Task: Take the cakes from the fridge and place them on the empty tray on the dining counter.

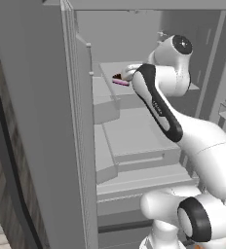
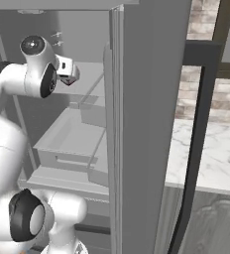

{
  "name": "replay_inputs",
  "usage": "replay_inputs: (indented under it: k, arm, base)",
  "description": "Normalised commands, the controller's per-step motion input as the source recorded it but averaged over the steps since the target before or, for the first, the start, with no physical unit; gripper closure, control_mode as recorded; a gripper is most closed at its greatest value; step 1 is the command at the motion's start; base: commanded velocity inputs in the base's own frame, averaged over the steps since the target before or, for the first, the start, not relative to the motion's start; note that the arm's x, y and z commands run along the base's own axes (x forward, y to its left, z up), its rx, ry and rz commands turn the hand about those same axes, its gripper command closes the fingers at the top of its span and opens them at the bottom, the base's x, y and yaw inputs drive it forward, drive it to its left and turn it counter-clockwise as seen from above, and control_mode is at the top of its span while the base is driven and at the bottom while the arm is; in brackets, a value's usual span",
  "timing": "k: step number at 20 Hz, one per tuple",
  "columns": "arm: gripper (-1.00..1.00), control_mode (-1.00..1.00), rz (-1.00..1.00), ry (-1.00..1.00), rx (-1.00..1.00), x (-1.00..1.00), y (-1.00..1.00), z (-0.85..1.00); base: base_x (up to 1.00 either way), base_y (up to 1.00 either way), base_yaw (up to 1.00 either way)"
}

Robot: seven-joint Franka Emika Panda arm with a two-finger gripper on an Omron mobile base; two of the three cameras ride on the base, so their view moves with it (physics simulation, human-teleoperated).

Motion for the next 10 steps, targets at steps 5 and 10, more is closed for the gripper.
replay_inputs:
  k: [5,10]
  arm:
    - [-1.0,-1.0,0.0,0.0,-0.02,0.69,0.06,-0.05]
    - [-1.0,-1.0,0.0,0.06,-0.04,0.56,0.0,-0.18]
  base:
    - [0.0,0.0,0.0]
    - [0.0,0.0,0.0]
